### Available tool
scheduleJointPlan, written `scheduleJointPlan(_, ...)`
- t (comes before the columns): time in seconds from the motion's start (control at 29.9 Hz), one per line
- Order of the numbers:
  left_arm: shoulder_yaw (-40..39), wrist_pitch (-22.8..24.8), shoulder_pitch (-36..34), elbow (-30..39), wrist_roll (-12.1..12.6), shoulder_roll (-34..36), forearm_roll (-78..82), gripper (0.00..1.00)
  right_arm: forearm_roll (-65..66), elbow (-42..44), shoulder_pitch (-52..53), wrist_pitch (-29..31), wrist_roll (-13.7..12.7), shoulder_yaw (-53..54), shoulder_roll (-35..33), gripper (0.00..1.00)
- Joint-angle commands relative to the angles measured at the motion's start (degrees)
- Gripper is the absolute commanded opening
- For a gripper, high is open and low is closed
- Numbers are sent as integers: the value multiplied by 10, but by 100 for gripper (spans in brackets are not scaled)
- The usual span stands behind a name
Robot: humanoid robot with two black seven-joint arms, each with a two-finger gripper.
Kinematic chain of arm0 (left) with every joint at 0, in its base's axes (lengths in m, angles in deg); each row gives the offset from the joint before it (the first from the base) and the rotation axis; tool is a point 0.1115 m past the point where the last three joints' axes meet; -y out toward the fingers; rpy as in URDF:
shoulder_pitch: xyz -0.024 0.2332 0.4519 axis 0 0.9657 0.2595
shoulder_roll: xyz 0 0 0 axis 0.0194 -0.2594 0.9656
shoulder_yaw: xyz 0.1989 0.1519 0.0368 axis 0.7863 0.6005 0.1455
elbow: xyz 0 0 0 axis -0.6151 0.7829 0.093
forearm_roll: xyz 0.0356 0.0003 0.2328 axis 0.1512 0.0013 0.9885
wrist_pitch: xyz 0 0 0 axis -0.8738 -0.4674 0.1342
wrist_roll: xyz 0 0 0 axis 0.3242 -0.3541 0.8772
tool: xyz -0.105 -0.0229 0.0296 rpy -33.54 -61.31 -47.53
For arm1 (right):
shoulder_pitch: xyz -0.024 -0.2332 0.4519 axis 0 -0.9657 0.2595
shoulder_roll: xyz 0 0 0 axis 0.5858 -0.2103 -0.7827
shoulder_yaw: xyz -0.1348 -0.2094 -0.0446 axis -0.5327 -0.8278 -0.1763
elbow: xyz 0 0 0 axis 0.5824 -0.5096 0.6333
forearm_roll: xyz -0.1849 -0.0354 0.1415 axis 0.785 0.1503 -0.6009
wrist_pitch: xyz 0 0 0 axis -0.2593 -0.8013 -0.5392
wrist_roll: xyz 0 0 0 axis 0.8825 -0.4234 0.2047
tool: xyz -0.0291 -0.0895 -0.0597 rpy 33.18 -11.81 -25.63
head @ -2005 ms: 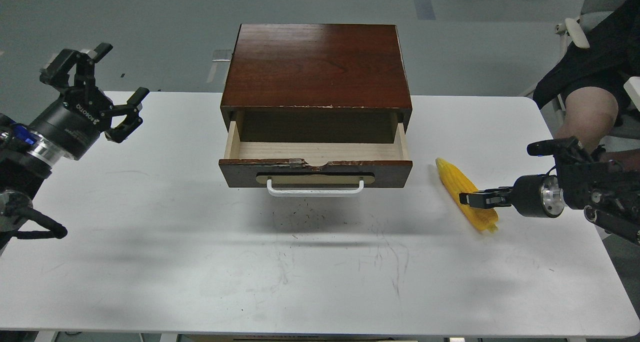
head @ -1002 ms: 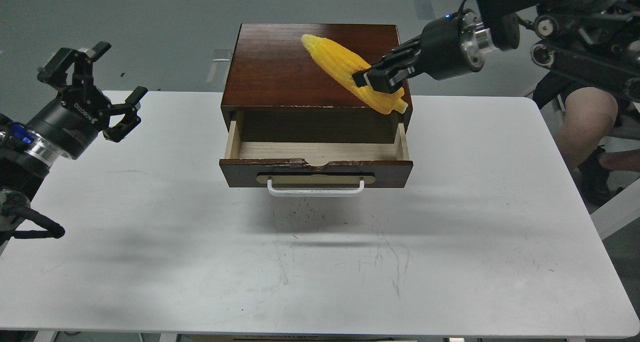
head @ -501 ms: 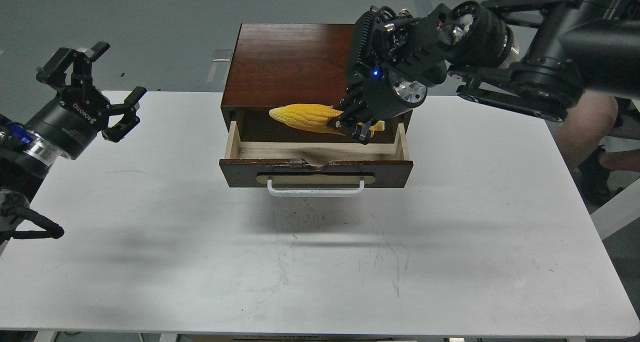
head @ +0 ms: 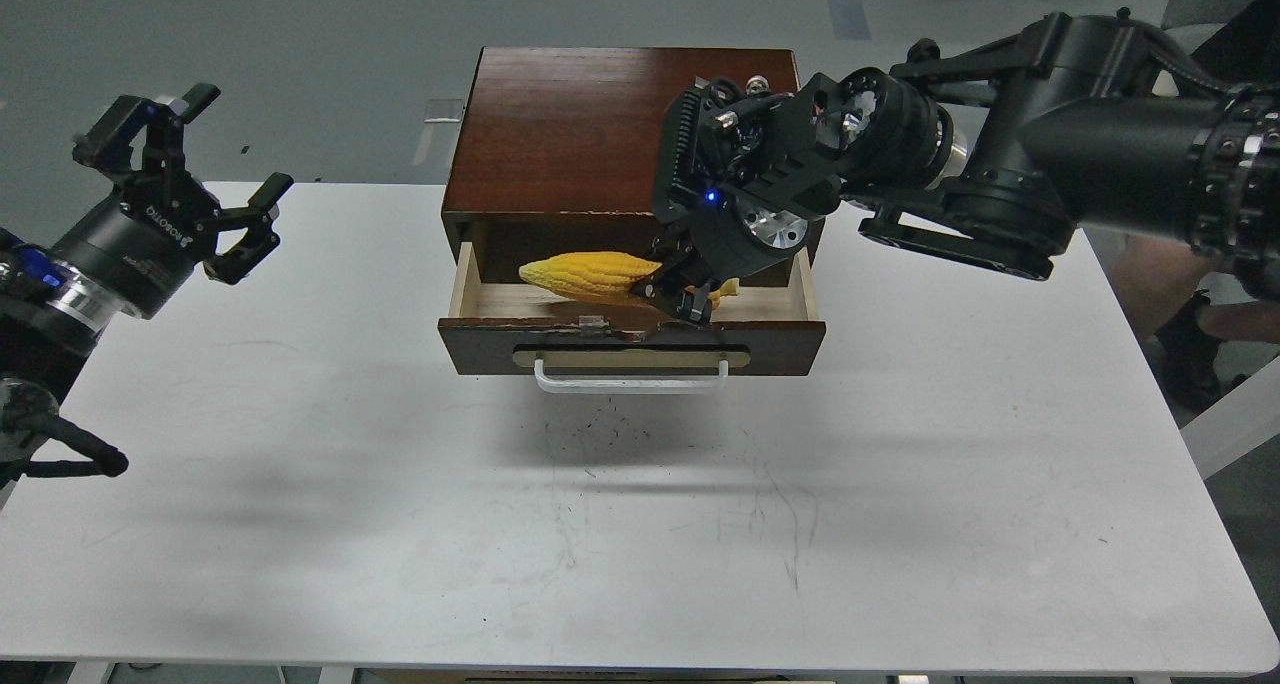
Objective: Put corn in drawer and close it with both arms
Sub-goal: 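Carry the corn over the open drawer and lower it inside, then open the right gripper and raise it away from the drawer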
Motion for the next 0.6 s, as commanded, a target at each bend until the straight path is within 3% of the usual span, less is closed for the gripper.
scheduleJointPlan(0.0, 0, 0, 0, 0, 0, 0, 0, 100, -1, 1, -3, -2, 0, 0, -2, 63)
scheduleJointPlan(0.3, 0, 0, 0, 0, 0, -1, 0, 100, -23, 0, 4, -3, 0, 20, -25, 94)
scheduleJointPlan(0.43, 0, 0, -3, 0, 0, -1, 0, 100, -81, -7, 16, -3, 0, 36, -50, 95)
scheduleJointPlan(0.57, 0, 0, -10, 1, 0, 2, 1, 100, -223, -10, 28, -1, 0, 92, -99, 98)
